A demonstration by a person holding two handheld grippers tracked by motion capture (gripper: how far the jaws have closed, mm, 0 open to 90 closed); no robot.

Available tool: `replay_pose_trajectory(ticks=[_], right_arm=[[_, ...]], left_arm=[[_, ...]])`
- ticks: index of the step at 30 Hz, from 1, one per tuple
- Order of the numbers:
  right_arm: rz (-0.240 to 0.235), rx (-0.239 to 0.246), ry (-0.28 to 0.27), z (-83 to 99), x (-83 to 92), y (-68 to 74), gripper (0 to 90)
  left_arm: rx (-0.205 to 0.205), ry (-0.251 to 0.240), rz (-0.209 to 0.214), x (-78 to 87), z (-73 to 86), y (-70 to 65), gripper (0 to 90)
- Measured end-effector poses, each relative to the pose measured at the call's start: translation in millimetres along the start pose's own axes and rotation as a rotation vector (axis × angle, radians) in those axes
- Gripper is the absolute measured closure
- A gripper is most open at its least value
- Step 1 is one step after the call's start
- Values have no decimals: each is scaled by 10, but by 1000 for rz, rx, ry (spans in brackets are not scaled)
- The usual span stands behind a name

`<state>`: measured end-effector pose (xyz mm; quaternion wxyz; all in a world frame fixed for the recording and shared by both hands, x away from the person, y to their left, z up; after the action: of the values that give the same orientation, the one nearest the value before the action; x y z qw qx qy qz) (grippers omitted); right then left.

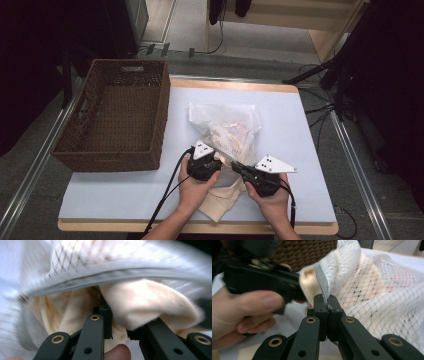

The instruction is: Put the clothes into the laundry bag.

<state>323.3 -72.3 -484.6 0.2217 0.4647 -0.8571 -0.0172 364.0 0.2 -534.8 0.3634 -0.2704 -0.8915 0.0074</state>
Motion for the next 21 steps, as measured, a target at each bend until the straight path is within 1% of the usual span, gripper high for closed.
replay_pose_trajectory(ticks=[1,2,3,4,5,6,7,9,10,11,13,15,17,18,19,20,21], right_arm=[[3,-5,6,21,-4,-24,892],[6,-11,11,36,-1,-49,892],[13,-17,8,39,6,-81,892],[16,-30,4,37,20,-107,892],[23,-35,-3,30,34,-138,892],[31,-37,-5,28,50,-167,891],[36,-36,-8,25,63,-194,891],[44,-43,-11,26,74,-226,891],[46,-46,-10,29,74,-236,891],[46,-49,-8,32,70,-239,891],[46,-45,-2,38,58,-232,891],[44,-40,-4,33,45,-225,890],[44,-40,-1,38,41,-224,890],[44,-41,-2,40,39,-224,890],[43,-43,-1,44,38,-222,890],[43,-42,0,47,36,-223,891],[43,-42,2,49,37,-221,890]], left_arm=[[-5,-5,4,19,-20,1,756],[-21,-1,-11,51,-31,6,718],[-25,3,-1,87,-38,-11,647],[-31,10,8,136,-32,-25,545],[-49,13,-2,187,-14,-27,458],[-61,11,-15,244,8,-24,408],[-61,7,-14,298,30,-27,365],[-66,4,-19,393,85,-29,323],[-66,3,-28,434,123,-30,295],[-72,7,-23,461,173,-51,281],[-110,42,-12,488,302,-121,267],[-159,74,5,492,432,-210,268],[-187,90,26,483,511,-284,271],[-207,102,37,478,553,-319,280],[-221,114,57,468,592,-364,300],[-250,118,75,467,621,-405,319],[-287,112,92,472,640,-449,351]])
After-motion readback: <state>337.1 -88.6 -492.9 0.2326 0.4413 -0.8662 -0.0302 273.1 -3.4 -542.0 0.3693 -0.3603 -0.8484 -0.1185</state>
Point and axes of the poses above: each handheld gripper's, and its own axes: x roughly backward along the jaws, z roughly out of its underside, y roughly to its left, the point moved 10 cm from there along -x, roughly forward along the jaws, and after that the axes turned 9 degrees about -z, right-handed, at the moved point
